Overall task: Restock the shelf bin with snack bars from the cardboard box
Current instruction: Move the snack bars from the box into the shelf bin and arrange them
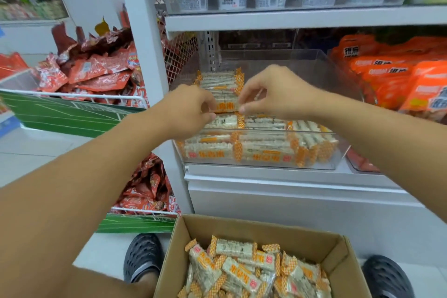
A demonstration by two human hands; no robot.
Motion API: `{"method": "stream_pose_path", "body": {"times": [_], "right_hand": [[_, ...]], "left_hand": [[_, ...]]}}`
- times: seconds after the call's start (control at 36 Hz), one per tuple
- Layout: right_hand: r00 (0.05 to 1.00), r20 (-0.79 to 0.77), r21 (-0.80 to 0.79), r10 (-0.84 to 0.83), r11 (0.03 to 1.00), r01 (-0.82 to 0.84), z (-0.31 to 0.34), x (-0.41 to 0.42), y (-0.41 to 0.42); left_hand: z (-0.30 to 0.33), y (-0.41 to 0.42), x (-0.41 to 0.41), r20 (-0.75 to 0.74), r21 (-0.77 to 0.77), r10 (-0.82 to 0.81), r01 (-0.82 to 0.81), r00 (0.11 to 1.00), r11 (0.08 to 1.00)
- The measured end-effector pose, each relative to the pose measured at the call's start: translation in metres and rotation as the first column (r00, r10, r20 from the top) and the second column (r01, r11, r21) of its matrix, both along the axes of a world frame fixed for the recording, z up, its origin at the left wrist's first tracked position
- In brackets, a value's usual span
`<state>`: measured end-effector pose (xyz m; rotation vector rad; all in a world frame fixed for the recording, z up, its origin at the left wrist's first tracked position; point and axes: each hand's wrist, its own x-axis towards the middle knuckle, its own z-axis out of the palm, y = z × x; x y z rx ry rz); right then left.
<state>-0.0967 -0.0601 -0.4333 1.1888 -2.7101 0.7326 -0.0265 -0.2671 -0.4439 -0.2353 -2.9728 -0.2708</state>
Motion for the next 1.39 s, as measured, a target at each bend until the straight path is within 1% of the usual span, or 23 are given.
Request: {"method": "stream_pose_path", "body": {"times": [0.08, 0.14, 0.22, 0.31, 0.33, 0.39, 0.44, 0.53, 0.64, 0.67, 0.72, 0.81, 0.89, 1.0, 1.08, 1.17, 1.19, 1.22, 1.25, 1.31, 1.33, 1.36, 1.39], "right_hand": [[1.000, -0.011, 0.237, 0.029, 0.971, -0.025, -0.014, -0.013, -0.014], [0.999, -0.018, 0.287, 0.037, 0.957, -0.030, -0.022, -0.020, -0.021], [0.999, 0.003, 0.317, 0.050, 0.947, -0.049, -0.024, -0.026, -0.026], [0.998, -0.005, 0.288, 0.064, 0.956, -0.060, -0.026, -0.032, -0.028], [0.998, -0.025, 0.276, 0.055, 0.960, -0.046, -0.028, -0.035, -0.027], [0.998, -0.059, 0.237, 0.024, 0.971, -0.009, -0.031, -0.040, -0.025], [0.998, -0.061, 0.183, -0.018, 0.983, 0.028, -0.029, -0.043, -0.023], [0.998, -0.048, 0.124, -0.049, 0.991, 0.054, -0.024, -0.046, -0.017], [0.995, -0.076, 0.144, -0.071, 0.986, 0.081, -0.029, -0.047, -0.015], [0.993, -0.093, 0.146, -0.078, 0.985, 0.091, -0.031, -0.048, -0.015], [0.988, -0.120, 0.133, -0.097, 0.985, 0.113, -0.033, -0.051, -0.014], [0.984, -0.082, 0.088, -0.160, 0.982, 0.167, -0.027, -0.054, -0.012], [0.980, -0.008, 0.100, -0.198, 0.975, 0.198, -0.019, -0.054, -0.012], [0.974, 0.092, 0.072, -0.208, 0.977, 0.202, -0.017, -0.052, -0.012], [0.973, 0.092, 0.038, -0.212, 0.977, 0.210, -0.013, -0.048, -0.013], [0.981, 0.038, 0.030, -0.191, 0.981, 0.190, -0.007, -0.043, -0.011], [0.984, 0.002, 0.035, -0.180, 0.983, 0.179, -0.006, -0.040, -0.011], [0.986, -0.045, 0.050, -0.163, 0.985, 0.165, -0.005, -0.037, -0.010], [0.986, -0.091, 0.071, -0.142, 0.986, 0.148, -0.005, -0.032, -0.009], [0.985, -0.140, 0.106, -0.100, 0.988, 0.116, -0.008, -0.025, -0.008], [0.987, -0.138, 0.122, -0.078, 0.988, 0.095, -0.010, -0.023, -0.008], [0.991, -0.121, 0.138, -0.052, 0.988, 0.069, -0.012, -0.022, -0.007], [0.995, -0.091, 0.163, -0.028, 0.986, 0.042, -0.014, -0.022, -0.007]], "left_hand": [[0.000, 0.000, -0.006, 0.067, 0.062, 0.018, -0.022, 0.998, 0.998], [0.001, 0.001, -0.007, 0.062, 0.113, 0.032, -0.039, 0.998, 0.993], [0.001, 0.001, -0.012, 0.067, 0.183, 0.048, -0.060, 0.997, 0.981], [0.000, 0.000, -0.016, 0.105, 0.297, 0.071, -0.100, 0.992, 0.950], [0.000, 0.001, -0.016, 0.098, 0.340, 0.078, -0.107, 0.992, 0.934], [0.002, 0.002, -0.016, 0.035, 0.405, 0.094, -0.100, 0.995, 0.909], [0.002, 0.003, -0.017, -0.023, 0.440, 0.108, -0.086, 0.994, 0.894], [0.000, 0.003, -0.021, -0.020, 0.451, 0.105, -0.085, 0.994, 0.889], [-0.008, 0.002, -0.027, 0.012, 0.446, 0.085, -0.081, 0.996, 0.891], [-0.009, 0.001, -0.028, 0.023, 0.467, 0.089, -0.089, 0.996, 0.879], [-0.012, 0.002, -0.030, 0.032, 0.553, 0.095, -0.097, 0.995, 0.827], [-0.012, 0.003, -0.032, 0.021, 0.636, 0.136, -0.119, 0.990, 0.763], [-0.010, 0.003, -0.032, 0.018, 0.689, 0.138, -0.112, 0.990, 0.716], [-0.011, 0.002, -0.032, 0.032, 0.697, 0.110, -0.101, 0.993, 0.710], [-0.008, 0.001, -0.030, 0.047, 0.738, 0.089, -0.095, 0.995, 0.668], [-0.006, -0.002, -0.028, 0.069, 0.760, 0.071, -0.098, 0.995, 0.643], [-0.005, -0.003, -0.028, 0.074, 0.758, 0.063, -0.097, 0.995, 0.645], [-0.005, -0.004, -0.026, 0.075, 0.734, 0.058, -0.094, 0.996, 0.673], [-0.004, -0.003, -0.023, 0.067, 0.676, 0.050, -0.082, 0.997, 0.732], [-0.004, 0.000, -0.015, 0.018, 0.470, 0.041, -0.045, 0.999, 0.881], [-0.006, 0.002, -0.011, -0.015, 0.348, 0.029, -0.022, 0.999, 0.937], [-0.008, 0.003, -0.008, -0.039, 0.241, 0.006, 0.003, 0.999, 0.971], [-0.010, 0.003, -0.006, -0.043, 0.166, -0.013, 0.020, 0.999, 0.986]]}}
